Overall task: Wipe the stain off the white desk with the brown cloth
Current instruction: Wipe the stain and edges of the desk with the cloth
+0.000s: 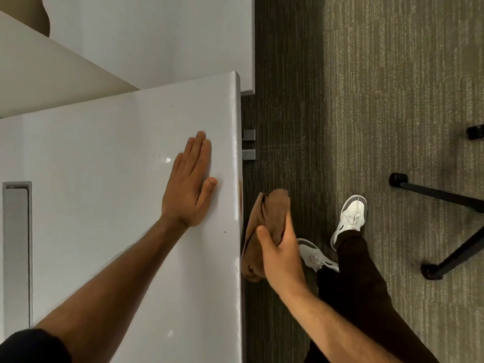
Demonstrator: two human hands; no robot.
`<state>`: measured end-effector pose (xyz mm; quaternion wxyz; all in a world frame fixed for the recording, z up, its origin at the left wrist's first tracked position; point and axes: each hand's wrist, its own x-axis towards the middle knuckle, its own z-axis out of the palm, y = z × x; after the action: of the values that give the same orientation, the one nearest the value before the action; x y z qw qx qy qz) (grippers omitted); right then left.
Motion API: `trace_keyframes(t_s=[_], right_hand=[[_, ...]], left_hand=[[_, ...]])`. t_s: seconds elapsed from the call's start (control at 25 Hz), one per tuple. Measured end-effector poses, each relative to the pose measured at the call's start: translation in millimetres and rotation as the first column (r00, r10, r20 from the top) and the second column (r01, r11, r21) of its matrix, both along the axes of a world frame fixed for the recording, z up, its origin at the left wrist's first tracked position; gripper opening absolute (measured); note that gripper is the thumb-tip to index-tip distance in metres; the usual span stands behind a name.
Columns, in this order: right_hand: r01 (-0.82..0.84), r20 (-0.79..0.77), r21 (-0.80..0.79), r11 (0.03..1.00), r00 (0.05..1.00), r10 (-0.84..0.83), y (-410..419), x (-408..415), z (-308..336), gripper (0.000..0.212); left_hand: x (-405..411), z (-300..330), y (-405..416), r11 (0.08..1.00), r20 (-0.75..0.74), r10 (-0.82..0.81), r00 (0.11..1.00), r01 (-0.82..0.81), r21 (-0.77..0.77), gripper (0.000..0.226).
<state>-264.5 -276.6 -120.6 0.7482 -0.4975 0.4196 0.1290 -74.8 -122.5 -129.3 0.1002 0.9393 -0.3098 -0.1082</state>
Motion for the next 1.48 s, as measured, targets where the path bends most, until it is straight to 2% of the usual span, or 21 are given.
trace_keyframes(t_s=[0.08,0.16,0.24,0.52,0.6,0.68,0.76,0.8,0.84,0.92,1.04,1.36,1.44,1.48], right_hand=[[-0.012,-0.022,0.01,1.0,1.0,0.012,18,-16,8,0.062],[-0.058,-0.024,0.016,0.998,0.998,0.059,24,-21,9,0.042],[-0.114,0.008,-0.007,0.993,0.993,0.114,23,-18,8,0.032],[-0.155,0.151,-0.146,0.977,0.973,0.177,12,-4,4,0.044],[-0.158,0.25,-0.128,0.979,0.95,0.186,6,1,-1,0.047],[-0.068,0.327,-0.003,0.998,0.943,0.065,-3,0,-8,0.045],[0.194,0.194,0.095,0.976,0.958,-0.209,-17,2,-14,0.032],[0.292,0.11,0.095,0.952,0.947,-0.302,-23,7,-18,0.026],[0.314,0.048,0.081,0.946,0.947,-0.319,-26,13,-22,0.023],[0.206,0.017,0.109,0.972,0.978,-0.209,-21,30,-21,0.023],[0.006,0.051,0.108,0.994,0.999,-0.012,-1,48,-12,0.021],[-0.072,0.181,0.005,0.997,0.981,0.07,-2,45,-3,0.032],[-0.076,0.221,0.031,0.997,0.973,0.068,-4,38,-7,0.033],[-0.033,0.202,0.087,0.996,0.979,0.014,-10,35,-9,0.031]], left_hand=[[0,1,-1,1.0,0.003,-0.004,1.0,0.004,-0.004,0.071],[-1,2,-1,1.0,0.002,-0.004,1.0,0.004,-0.009,0.071],[-1,2,-2,1.0,0.0,-0.001,1.0,0.001,-0.011,0.071],[-3,6,-5,1.0,-0.01,0.007,1.0,-0.007,0.006,0.077],[-3,7,-5,1.0,-0.014,0.009,1.0,-0.009,0.005,0.078],[-2,7,-4,1.0,-0.021,0.009,1.0,-0.009,0.006,0.077],[-3,6,-4,1.0,-0.022,0.007,1.0,-0.007,0.008,0.074],[-2,6,-4,1.0,-0.021,0.01,1.0,-0.01,0.01,0.074],[-2,6,-4,1.0,-0.022,0.012,1.0,-0.012,0.011,0.073],[-3,6,-4,1.0,-0.021,0.01,1.0,-0.009,0.005,0.073],[-1,5,-4,1.0,-0.023,0.009,1.0,-0.009,-0.002,0.075],[-2,5,-3,1.0,-0.019,0.004,1.0,-0.004,-0.004,0.076],[-1,4,-3,1.0,-0.03,0.008,1.0,-0.009,-0.005,0.076],[-1,4,-3,1.0,-0.035,0.01,0.999,-0.01,-0.003,0.075]])
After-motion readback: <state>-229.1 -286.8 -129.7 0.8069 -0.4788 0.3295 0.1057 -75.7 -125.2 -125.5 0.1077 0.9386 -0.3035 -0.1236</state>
